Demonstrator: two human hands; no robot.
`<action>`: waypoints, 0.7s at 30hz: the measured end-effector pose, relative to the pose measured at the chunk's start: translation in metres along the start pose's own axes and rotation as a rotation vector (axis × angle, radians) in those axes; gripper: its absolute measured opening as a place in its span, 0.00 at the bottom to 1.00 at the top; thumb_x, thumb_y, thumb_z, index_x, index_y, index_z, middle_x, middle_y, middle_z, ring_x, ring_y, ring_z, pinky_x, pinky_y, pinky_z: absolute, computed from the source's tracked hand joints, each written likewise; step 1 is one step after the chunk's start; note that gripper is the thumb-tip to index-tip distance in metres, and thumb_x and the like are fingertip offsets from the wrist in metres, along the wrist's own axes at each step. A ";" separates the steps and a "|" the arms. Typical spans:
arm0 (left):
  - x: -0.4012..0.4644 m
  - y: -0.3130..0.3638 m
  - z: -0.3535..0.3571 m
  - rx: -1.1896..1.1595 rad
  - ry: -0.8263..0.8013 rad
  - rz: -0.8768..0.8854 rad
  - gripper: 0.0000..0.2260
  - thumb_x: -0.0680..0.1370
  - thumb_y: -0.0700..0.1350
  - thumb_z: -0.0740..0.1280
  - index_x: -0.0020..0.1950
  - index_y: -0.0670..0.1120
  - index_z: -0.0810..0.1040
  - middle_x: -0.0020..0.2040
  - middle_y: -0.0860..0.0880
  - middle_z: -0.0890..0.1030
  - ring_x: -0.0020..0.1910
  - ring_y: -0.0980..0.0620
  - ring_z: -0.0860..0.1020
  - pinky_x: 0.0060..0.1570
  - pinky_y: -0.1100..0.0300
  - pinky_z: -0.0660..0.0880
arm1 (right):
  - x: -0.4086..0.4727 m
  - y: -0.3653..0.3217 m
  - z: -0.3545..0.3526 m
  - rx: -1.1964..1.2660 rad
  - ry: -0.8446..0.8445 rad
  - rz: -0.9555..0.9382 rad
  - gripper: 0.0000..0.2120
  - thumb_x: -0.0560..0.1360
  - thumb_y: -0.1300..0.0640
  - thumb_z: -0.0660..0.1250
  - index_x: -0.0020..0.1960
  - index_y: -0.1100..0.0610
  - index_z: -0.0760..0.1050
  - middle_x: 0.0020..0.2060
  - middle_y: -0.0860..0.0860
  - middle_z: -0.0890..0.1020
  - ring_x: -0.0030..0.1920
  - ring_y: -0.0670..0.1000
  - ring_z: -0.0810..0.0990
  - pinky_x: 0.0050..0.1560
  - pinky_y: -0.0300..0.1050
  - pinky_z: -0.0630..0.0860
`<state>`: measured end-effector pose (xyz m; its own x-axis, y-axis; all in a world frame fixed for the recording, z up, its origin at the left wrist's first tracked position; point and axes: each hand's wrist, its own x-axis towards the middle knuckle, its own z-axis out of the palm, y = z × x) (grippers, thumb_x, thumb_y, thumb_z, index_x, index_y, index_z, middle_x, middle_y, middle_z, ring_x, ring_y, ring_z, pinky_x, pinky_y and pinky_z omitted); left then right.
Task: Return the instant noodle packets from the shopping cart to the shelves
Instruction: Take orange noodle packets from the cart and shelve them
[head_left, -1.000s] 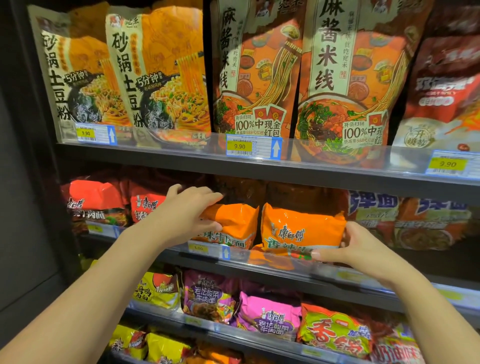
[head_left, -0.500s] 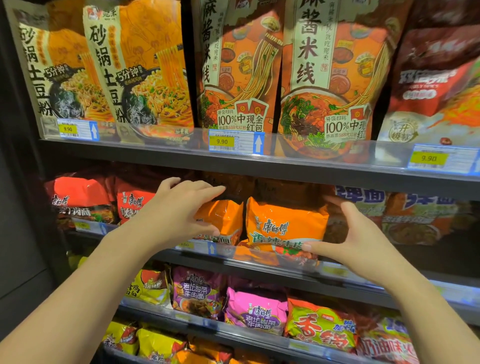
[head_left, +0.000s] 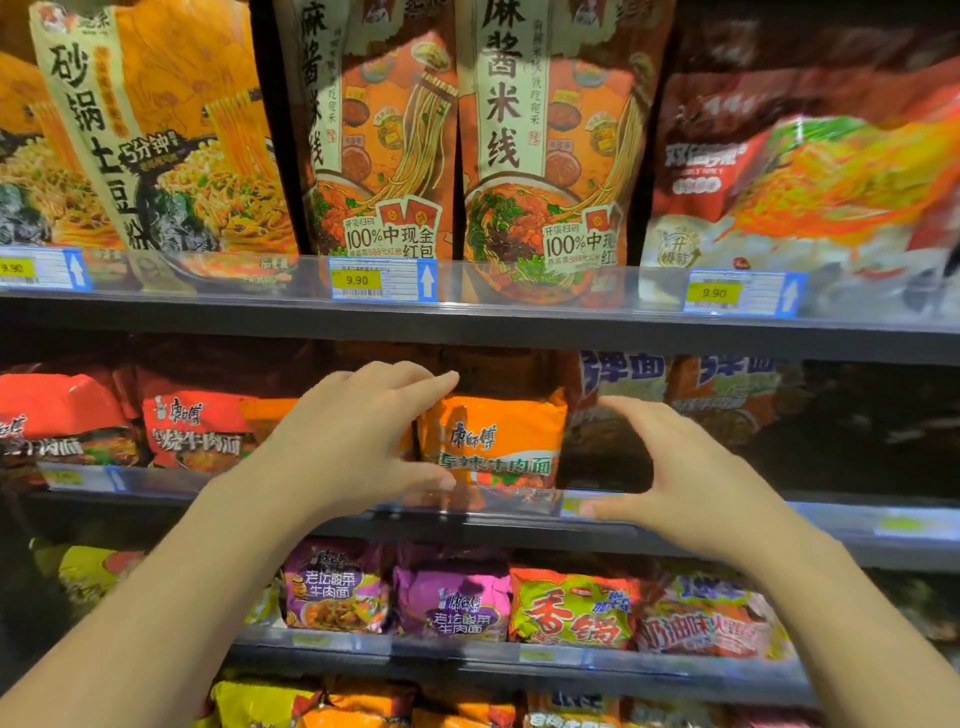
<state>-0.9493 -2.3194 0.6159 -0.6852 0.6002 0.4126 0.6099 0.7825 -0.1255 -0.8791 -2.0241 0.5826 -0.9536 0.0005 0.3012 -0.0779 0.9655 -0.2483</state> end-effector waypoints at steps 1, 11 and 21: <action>0.001 0.004 -0.001 -0.005 -0.007 0.023 0.44 0.73 0.70 0.68 0.83 0.59 0.53 0.79 0.58 0.63 0.76 0.55 0.64 0.71 0.53 0.67 | -0.006 -0.001 -0.003 -0.031 -0.014 0.023 0.53 0.65 0.27 0.73 0.81 0.37 0.48 0.80 0.41 0.59 0.78 0.48 0.64 0.70 0.57 0.73; 0.003 0.060 0.016 -0.092 -0.132 0.286 0.46 0.72 0.73 0.66 0.84 0.58 0.51 0.81 0.57 0.60 0.78 0.52 0.62 0.70 0.55 0.68 | -0.101 -0.006 -0.028 -0.137 -0.035 0.315 0.53 0.65 0.27 0.74 0.81 0.36 0.48 0.79 0.39 0.60 0.74 0.47 0.67 0.67 0.54 0.74; 0.016 0.227 0.033 -0.225 -0.254 0.619 0.48 0.71 0.74 0.66 0.84 0.59 0.49 0.81 0.57 0.59 0.78 0.53 0.62 0.71 0.53 0.69 | -0.264 0.047 -0.070 -0.225 -0.024 0.698 0.54 0.65 0.28 0.74 0.80 0.36 0.47 0.77 0.41 0.64 0.76 0.48 0.66 0.66 0.54 0.74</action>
<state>-0.8352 -2.1269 0.5638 -0.2404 0.9656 0.0985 0.9664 0.2476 -0.0684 -0.6107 -1.9609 0.5558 -0.7658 0.6316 0.1209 0.6091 0.7727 -0.1787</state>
